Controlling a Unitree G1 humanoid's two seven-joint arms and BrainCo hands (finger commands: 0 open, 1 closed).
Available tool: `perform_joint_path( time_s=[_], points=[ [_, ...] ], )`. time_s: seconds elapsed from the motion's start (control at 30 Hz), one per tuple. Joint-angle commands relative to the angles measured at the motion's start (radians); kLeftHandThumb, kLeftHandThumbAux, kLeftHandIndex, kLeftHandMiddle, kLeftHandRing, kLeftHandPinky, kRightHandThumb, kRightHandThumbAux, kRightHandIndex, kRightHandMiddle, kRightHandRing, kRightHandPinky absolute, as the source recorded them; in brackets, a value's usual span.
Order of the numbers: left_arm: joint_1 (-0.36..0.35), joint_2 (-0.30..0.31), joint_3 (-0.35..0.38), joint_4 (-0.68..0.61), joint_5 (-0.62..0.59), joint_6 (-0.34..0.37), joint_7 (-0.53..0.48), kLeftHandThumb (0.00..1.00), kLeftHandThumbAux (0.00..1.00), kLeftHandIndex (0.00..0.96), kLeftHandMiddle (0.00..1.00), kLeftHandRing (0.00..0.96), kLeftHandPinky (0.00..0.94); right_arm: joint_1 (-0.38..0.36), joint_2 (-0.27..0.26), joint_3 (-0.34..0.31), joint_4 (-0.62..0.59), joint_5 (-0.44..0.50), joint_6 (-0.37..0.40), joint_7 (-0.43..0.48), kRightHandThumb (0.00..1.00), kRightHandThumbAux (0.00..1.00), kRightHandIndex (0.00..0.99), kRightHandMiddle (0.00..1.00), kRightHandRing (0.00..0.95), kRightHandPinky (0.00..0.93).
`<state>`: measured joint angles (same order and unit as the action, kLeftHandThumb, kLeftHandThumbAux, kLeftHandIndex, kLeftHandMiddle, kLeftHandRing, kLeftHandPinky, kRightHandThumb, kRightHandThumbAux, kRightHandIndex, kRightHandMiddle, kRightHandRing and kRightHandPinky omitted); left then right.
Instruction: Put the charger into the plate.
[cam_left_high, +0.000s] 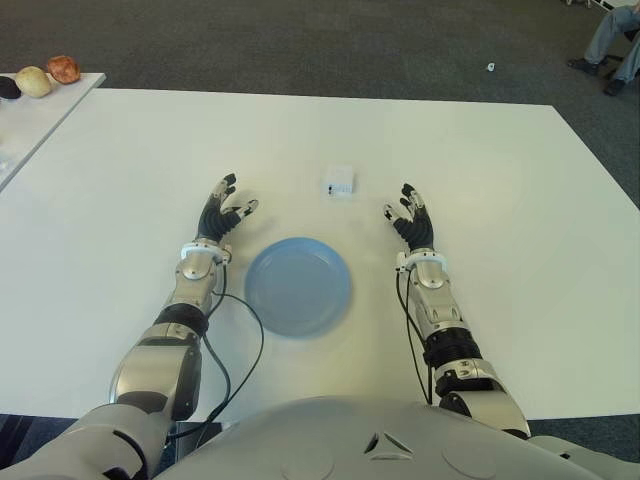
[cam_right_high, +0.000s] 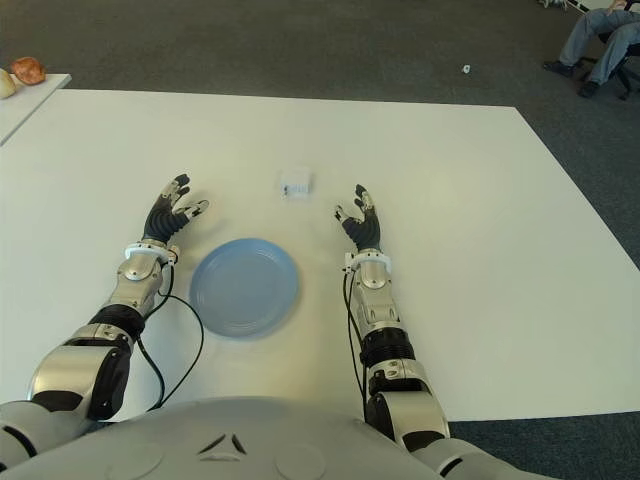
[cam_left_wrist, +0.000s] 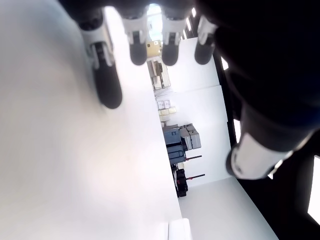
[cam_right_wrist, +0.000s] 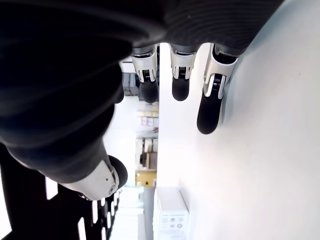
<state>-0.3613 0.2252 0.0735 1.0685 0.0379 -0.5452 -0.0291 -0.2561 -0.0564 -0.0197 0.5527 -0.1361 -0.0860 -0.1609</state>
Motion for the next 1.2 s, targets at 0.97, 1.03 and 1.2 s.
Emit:
perform_joint_path(
  time_s=[0.97, 1.03, 1.2],
  points=[
    [0.155, -0.08, -0.047, -0.087, 0.025, 0.019, 0.009, 0.001, 0.72, 0.0, 0.014, 0.014, 0.007, -0.463, -0.101, 0.31, 0.463, -0.372, 0.032, -0.208, 0.214, 0.466, 0.0, 0.0, 0.0, 0.059],
    [0.17, -0.083, -0.05, -0.105, 0.028, 0.019, 0.013, 0.0, 0.721, 0.0, 0.012, 0.012, 0.007, -0.466, -0.098, 0.32, 0.468, -0.376, 0.029, -0.213, 0.211, 0.455, 0.0, 0.0, 0.0, 0.064],
    [0.2, -0.089, -0.057, -0.144, 0.035, 0.029, 0.02, 0.0, 0.72, 0.0, 0.008, 0.009, 0.006, -0.459, -0.101, 0.331, 0.465, -0.377, 0.019, -0.214, 0.214, 0.447, 0.0, 0.0, 0.0, 0.082]
  ],
)
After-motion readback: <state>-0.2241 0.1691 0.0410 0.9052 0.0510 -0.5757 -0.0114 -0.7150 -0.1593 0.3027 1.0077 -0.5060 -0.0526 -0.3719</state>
